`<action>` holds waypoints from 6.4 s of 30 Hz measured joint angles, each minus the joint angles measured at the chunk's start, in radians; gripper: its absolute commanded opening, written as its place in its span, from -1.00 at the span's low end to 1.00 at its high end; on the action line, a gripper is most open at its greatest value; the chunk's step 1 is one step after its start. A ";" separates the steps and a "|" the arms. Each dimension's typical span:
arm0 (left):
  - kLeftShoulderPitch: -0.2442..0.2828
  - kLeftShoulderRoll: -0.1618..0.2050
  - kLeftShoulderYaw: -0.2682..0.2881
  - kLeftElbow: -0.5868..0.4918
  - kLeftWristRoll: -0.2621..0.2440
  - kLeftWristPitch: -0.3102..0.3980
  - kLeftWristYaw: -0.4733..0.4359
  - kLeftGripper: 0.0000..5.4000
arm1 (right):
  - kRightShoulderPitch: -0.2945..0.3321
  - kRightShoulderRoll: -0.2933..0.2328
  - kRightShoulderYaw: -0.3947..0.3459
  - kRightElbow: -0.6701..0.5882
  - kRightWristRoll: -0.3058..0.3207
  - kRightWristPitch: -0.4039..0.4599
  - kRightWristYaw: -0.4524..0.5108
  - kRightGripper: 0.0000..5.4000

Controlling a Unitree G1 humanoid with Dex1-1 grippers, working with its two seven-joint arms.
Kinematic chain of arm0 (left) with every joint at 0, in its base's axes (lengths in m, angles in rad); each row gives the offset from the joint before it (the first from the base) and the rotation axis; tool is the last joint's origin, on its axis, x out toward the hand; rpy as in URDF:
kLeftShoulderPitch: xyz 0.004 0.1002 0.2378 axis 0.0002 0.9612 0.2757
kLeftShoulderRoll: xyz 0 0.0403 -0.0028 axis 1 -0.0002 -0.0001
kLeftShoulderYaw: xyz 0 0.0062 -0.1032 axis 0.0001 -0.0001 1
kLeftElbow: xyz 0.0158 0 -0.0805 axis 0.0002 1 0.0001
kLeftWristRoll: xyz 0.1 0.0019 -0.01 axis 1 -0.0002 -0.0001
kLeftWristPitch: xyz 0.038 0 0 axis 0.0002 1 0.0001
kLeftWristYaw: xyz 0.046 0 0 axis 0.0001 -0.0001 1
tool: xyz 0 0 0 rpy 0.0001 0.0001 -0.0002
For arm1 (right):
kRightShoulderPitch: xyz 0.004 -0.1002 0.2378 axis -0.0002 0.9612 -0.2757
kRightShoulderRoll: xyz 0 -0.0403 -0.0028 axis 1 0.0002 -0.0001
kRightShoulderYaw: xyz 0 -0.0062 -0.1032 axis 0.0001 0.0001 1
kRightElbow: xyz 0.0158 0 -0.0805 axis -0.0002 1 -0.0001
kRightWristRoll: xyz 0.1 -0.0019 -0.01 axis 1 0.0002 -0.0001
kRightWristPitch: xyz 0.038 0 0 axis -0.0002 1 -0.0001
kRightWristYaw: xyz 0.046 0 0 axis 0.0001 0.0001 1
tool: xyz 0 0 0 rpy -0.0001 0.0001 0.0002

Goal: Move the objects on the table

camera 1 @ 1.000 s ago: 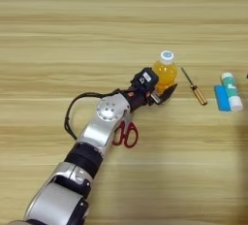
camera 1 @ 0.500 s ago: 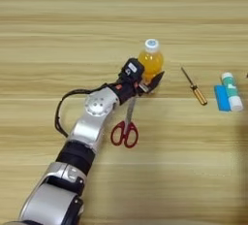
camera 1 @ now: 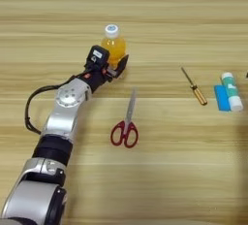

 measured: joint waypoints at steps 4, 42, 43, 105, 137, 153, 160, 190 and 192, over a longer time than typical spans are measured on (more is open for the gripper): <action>0.000 0.017 0.014 0.053 0.001 0.001 0.028 0.24 | 0.000 0.000 0.000 0.000 0.000 0.000 0.000 1.00; 0.098 0.009 0.009 -0.021 -0.003 -0.040 0.044 0.98 | 0.028 -0.020 0.070 -0.006 -0.055 0.066 0.072 1.00; 0.101 0.008 0.009 -0.026 -0.003 -0.040 0.045 0.98 | 0.033 -0.021 0.081 -0.006 -0.065 0.074 0.085 1.00; 0.124 -0.004 0.006 -0.054 -0.003 -0.039 0.065 1.00 | 0.048 -0.091 0.157 0.102 -0.086 0.283 0.265 0.61; 0.125 -0.009 0.005 -0.061 -0.002 -0.039 0.066 1.00 | 0.041 -0.072 0.157 0.069 0.023 0.371 0.346 -0.38; 0.128 -0.015 0.000 -0.068 -0.002 -0.038 0.076 1.00 | 0.077 0.003 0.136 -0.177 0.090 0.416 0.317 -0.38; 0.129 -0.019 -0.002 -0.069 -0.001 -0.037 0.083 1.00 | 0.098 0.034 0.178 -0.285 0.083 0.439 0.299 -0.38; 0.130 -0.030 -0.014 -0.069 0.000 -0.037 0.102 1.00 | 0.042 0.196 0.329 -0.027 0.102 0.363 0.376 -0.38; 0.130 -0.030 -0.014 -0.069 0.000 -0.037 0.102 1.00 | 0.037 0.204 0.328 -0.023 0.109 0.361 0.377 -0.38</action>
